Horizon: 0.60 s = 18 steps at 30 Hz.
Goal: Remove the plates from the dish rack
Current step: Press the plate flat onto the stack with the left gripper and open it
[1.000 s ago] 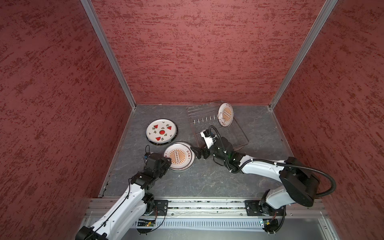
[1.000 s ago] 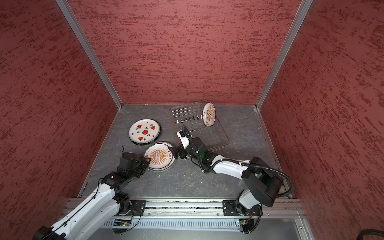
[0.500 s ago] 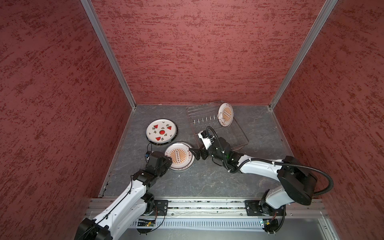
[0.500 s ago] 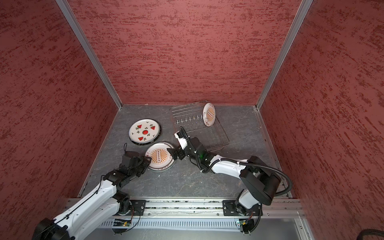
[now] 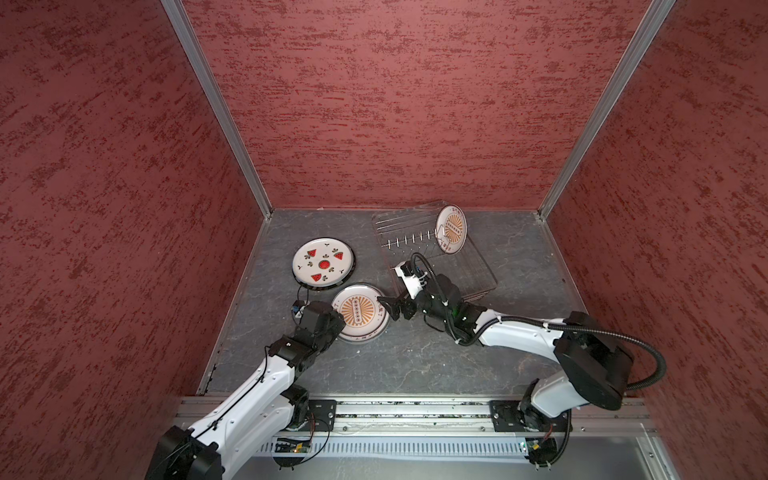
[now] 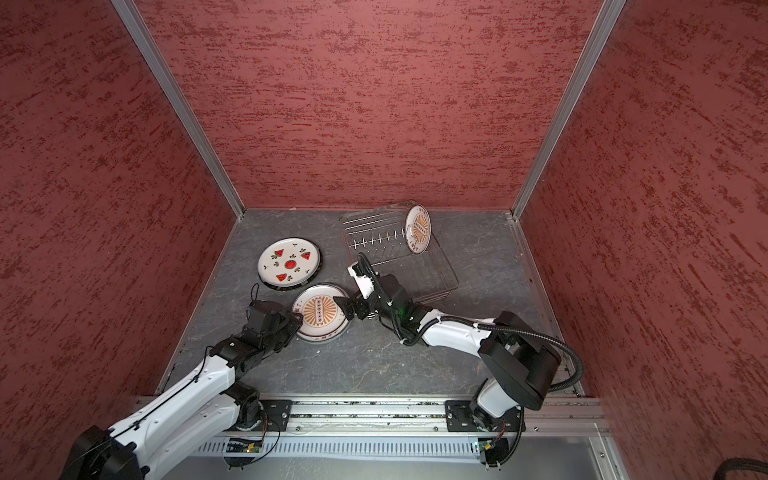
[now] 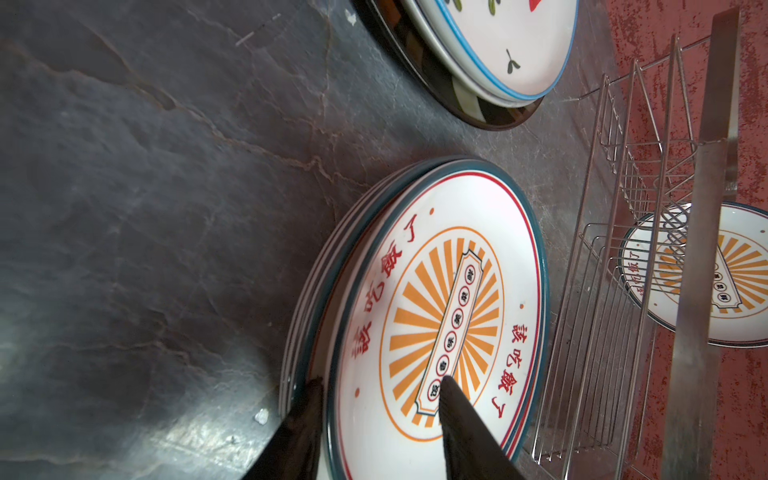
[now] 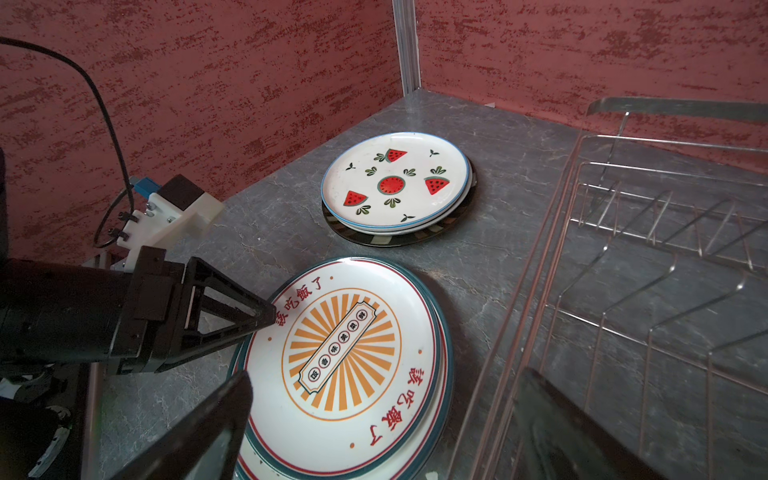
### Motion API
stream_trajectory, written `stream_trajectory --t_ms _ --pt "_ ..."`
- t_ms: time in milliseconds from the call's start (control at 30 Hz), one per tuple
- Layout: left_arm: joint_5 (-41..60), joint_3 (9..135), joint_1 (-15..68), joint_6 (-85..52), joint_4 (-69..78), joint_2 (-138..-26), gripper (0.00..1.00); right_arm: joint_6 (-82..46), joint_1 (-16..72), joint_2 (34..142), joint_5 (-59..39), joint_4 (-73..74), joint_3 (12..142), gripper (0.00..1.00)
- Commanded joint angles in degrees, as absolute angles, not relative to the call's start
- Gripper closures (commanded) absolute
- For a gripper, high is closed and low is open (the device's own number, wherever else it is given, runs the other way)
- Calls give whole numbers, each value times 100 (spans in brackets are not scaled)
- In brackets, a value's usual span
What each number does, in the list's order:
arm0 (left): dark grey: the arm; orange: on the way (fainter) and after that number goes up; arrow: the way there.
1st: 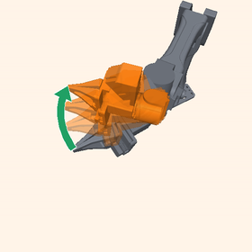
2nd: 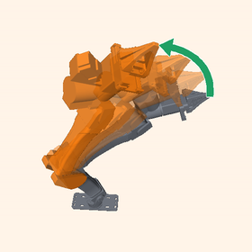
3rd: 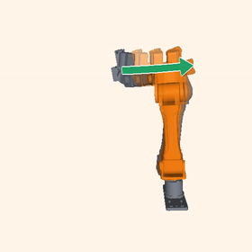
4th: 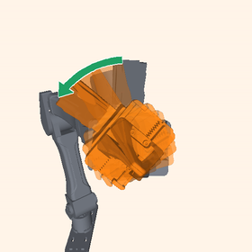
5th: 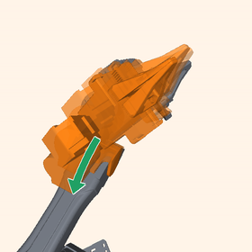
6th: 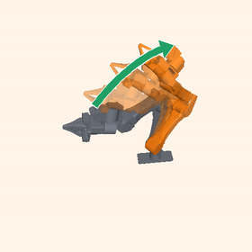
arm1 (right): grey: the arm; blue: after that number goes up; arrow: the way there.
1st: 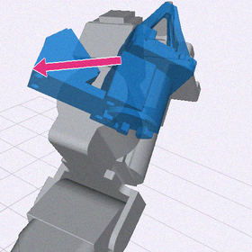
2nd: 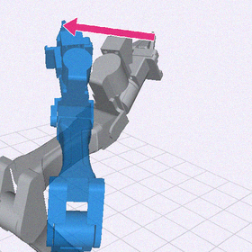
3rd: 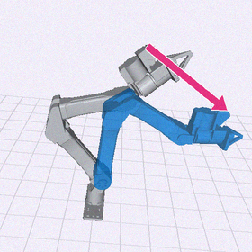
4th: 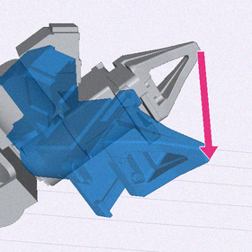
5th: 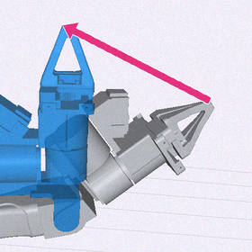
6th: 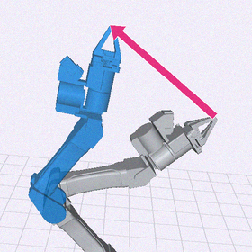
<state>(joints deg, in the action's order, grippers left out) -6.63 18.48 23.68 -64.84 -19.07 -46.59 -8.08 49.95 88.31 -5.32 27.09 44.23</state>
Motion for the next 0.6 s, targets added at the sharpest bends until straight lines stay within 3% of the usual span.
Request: stream_trajectory --t_ms 0,433,567 --pt "-1059 2070 2467 -6422 -2155 -4585 54 -677 5036 8852 -419 2733 4546 1" --pt "-1145 2036 2511 -6412 -2239 -4300 53 -741 5036 8790 -342 2938 4421 1" --pt "-1425 2022 2624 -6194 -2166 -3945 38 -839 5036 8516 -347 3303 4160 1"
